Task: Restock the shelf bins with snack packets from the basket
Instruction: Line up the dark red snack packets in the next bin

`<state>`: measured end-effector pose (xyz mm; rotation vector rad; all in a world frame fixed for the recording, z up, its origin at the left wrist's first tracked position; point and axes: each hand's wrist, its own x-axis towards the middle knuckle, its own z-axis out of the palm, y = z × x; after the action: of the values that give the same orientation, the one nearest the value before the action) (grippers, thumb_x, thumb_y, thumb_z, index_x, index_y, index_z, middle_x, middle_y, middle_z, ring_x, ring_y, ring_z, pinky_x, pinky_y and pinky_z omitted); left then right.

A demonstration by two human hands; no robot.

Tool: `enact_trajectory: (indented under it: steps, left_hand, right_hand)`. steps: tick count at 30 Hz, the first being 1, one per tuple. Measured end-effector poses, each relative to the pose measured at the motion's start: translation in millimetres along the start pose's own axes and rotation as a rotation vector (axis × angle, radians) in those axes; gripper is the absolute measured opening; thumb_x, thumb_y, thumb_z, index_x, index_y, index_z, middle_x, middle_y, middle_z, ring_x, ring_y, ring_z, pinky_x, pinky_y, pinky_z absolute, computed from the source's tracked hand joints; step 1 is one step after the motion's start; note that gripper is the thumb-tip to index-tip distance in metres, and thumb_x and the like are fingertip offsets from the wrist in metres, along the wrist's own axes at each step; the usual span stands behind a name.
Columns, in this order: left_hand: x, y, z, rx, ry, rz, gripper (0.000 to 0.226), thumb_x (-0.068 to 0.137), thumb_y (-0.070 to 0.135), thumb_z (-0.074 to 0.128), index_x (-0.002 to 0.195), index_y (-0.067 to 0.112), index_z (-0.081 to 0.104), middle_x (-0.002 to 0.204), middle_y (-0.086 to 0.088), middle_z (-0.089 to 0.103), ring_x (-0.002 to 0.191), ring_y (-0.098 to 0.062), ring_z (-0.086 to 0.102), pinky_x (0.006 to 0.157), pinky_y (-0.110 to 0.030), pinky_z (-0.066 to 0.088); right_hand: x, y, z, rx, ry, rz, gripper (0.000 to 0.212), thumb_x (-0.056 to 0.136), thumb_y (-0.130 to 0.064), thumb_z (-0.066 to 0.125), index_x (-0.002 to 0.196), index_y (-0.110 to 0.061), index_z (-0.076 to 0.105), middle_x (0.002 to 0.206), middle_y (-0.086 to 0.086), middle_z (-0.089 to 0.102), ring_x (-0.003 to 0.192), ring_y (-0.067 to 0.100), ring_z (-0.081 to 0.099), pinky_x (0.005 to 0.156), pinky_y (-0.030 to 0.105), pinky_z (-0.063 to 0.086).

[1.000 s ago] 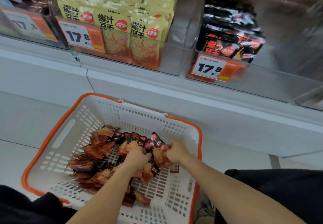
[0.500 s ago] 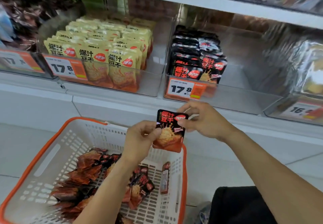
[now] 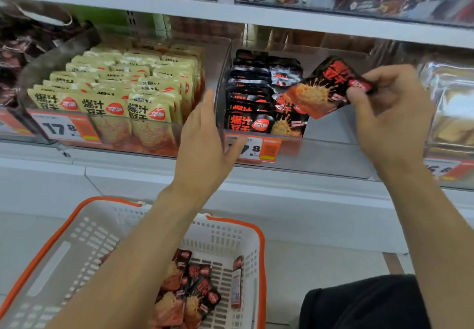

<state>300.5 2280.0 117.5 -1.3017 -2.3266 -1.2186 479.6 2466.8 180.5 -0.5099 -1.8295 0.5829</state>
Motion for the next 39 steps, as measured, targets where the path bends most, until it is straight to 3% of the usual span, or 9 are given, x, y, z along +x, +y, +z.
enact_trajectory:
  steps: [6,9,13,23,26,28,31,34,39]
  left_hand:
    - [-0.4,-10.9,22.7,0.227,0.088,0.006,0.099,0.085,0.052,0.069,0.154,-0.001,0.021,0.104,-0.014,0.062,0.097,-0.032,0.055,0.102,-0.041,0.034]
    - [-1.1,-12.7,23.7,0.217,0.090,0.005,0.098,0.087,0.054,0.066,0.154,-0.001,0.021,0.104,-0.015,0.061,0.097,-0.033,0.054,0.103,-0.043,0.034]
    - [-2.0,-13.4,23.3,0.214,0.090,0.027,0.096,0.089,0.057,0.061,0.154,-0.001,0.021,0.104,-0.015,0.060,0.096,-0.033,0.052,0.102,-0.044,0.035]
    - [-0.5,-16.4,10.6,0.185,-0.032,0.095,0.094,0.087,0.034,0.071,0.155,-0.003,0.017,0.123,-0.019,0.057,0.109,-0.039,0.050,0.101,-0.042,0.033]
    - [-3.2,-8.3,-2.8,0.048,-0.022,0.085,0.074,0.091,0.025,0.067,0.150,0.001,0.030,0.141,-0.016,0.048,0.130,-0.033,0.042,0.111,-0.041,0.034]
    - [-18.1,-6.4,-9.3,-0.023,0.122,0.155,0.047,0.091,0.015,0.063,0.135,0.002,0.049,0.130,-0.013,0.055,0.122,-0.026,0.048,0.103,-0.033,0.039]
    - [-60.8,-32.6,4.1,-0.062,0.112,0.061,0.020,0.092,0.013,0.058,0.111,0.008,0.061,0.105,-0.005,0.062,0.099,-0.020,0.055,0.085,-0.030,0.043]
    - [-117.0,-78.9,36.0,-0.052,-0.257,-0.226,0.012,0.096,0.016,0.058,0.106,0.012,0.061,0.095,0.006,0.056,0.088,-0.019,0.060,0.072,-0.030,0.042]
    - [-228.6,-150.5,70.7,0.100,-0.868,-0.579,0.025,0.091,0.034,0.055,0.108,0.017,0.063,0.097,0.003,0.064,0.093,-0.022,0.066,0.077,-0.034,0.053]
  right_hand:
    - [6.5,39.4,27.6,-0.192,-0.199,0.171,0.021,0.086,-0.015,0.075,0.095,-0.026,0.060,0.080,-0.017,0.059,0.061,-0.008,0.060,0.062,0.006,0.045]
    - [7.3,42.8,37.2,-0.299,-0.301,0.143,0.016,0.083,-0.015,0.079,0.096,-0.017,0.069,0.084,-0.006,0.061,0.068,0.005,0.058,0.069,0.007,0.045]
    - [11.6,42.7,42.8,-0.435,-0.339,0.127,0.027,0.075,-0.024,0.086,0.099,-0.016,0.075,0.097,0.001,0.056,0.078,0.014,0.057,0.079,0.030,0.048]
    - [12.1,37.4,47.6,-0.347,-0.260,0.164,0.031,0.078,-0.034,0.082,0.102,-0.020,0.068,0.099,0.000,0.067,0.071,0.014,0.067,0.081,0.036,0.055]
    - [2.1,14.5,50.6,-0.243,-0.120,-0.038,0.016,0.085,-0.023,0.070,0.099,-0.015,0.066,0.099,0.005,0.065,0.068,0.010,0.063,0.074,0.035,0.056]
    - [-17.4,-14.8,57.5,-0.117,-0.121,-0.175,0.009,0.088,-0.011,0.065,0.096,-0.008,0.066,0.095,0.008,0.064,0.068,0.010,0.060,0.065,0.026,0.051]
    - [-64.7,-45.9,81.2,0.045,-0.369,-0.275,0.005,0.088,-0.003,0.065,0.092,-0.007,0.066,0.091,0.003,0.060,0.066,0.010,0.057,0.060,0.019,0.045]
    - [-117.5,-41.4,111.1,0.022,-0.805,-0.210,0.009,0.088,-0.013,0.066,0.096,-0.016,0.064,0.092,-0.008,0.056,0.067,0.009,0.057,0.067,0.029,0.050]
    - [-203.9,6.5,147.6,-0.349,-1.581,0.022,0.022,0.090,-0.023,0.067,0.111,-0.016,0.064,0.109,0.001,0.066,0.092,0.016,0.057,0.082,0.034,0.049]
